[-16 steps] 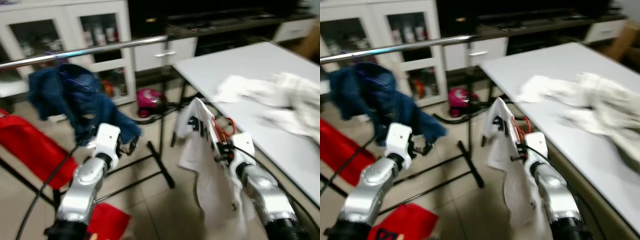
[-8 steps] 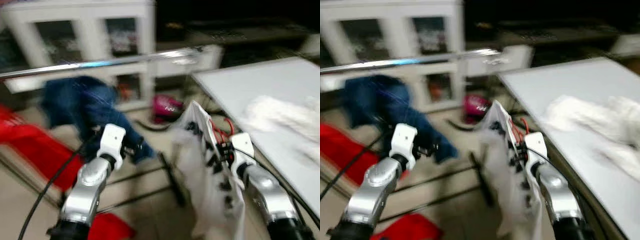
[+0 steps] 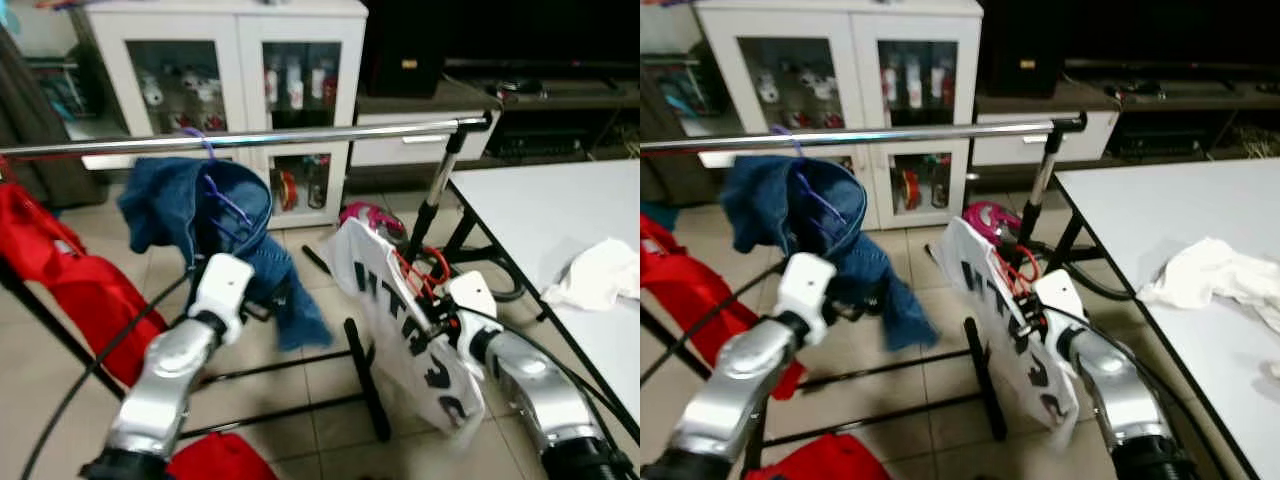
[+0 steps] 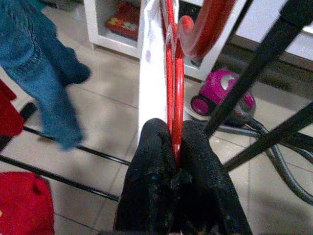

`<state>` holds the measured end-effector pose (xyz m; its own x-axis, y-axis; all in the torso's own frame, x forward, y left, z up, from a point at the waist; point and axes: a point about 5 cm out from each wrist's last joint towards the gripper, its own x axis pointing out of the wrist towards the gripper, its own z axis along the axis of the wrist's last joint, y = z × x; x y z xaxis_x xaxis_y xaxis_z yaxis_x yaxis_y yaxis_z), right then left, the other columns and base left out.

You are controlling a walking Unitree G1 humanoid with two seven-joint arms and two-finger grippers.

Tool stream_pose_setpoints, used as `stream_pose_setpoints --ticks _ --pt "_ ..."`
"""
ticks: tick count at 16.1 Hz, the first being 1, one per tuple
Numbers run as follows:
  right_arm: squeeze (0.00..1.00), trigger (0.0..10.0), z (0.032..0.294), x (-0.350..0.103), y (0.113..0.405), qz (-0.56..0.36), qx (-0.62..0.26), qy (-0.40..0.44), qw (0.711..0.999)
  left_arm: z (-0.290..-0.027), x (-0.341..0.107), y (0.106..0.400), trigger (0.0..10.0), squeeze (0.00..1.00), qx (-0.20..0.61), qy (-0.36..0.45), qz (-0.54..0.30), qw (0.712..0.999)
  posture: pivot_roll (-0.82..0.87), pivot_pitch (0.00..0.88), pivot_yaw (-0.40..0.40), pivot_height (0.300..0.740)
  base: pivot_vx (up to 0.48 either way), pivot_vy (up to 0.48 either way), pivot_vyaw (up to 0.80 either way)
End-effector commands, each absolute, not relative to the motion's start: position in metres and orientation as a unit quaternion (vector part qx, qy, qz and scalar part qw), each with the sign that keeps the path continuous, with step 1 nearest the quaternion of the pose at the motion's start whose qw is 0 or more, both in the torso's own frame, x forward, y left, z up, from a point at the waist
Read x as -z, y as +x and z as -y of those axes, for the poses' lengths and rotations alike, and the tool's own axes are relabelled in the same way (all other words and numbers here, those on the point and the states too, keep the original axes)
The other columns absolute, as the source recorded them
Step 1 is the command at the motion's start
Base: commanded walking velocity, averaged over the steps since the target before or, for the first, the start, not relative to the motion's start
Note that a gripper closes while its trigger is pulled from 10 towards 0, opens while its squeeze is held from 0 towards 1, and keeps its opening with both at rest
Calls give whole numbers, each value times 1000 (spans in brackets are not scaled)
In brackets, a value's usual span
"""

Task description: Hang hanger

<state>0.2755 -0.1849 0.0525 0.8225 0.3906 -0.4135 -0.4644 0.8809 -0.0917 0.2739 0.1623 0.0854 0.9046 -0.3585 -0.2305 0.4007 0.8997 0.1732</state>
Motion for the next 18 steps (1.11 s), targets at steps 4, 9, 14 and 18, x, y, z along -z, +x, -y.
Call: stream_pose_setpoints --ticks 4,9,14,18 --pt "0 10000 174 -83 300 -150 -189 -39 970 -151 -102 273 10000 745 263 121 -72 954 -18 8 -1 740 0 0 0" --pt "0 10000 147 -131 356 -114 -156 -20 981 -142 -127 273 10000 0 327 134 -51 934 -12 17 5 740 0 0 0" --pt "0 10000 116 -161 390 -108 -184 -57 975 -144 -141 270 10000 0 335 137 -44 931 16 36 -4 740 0 0 0" --pt "0 10000 105 -178 405 -112 -178 -66 975 -150 -146 264 10000 0 337 143 -54 929 37 59 -8 740 0 0 0"
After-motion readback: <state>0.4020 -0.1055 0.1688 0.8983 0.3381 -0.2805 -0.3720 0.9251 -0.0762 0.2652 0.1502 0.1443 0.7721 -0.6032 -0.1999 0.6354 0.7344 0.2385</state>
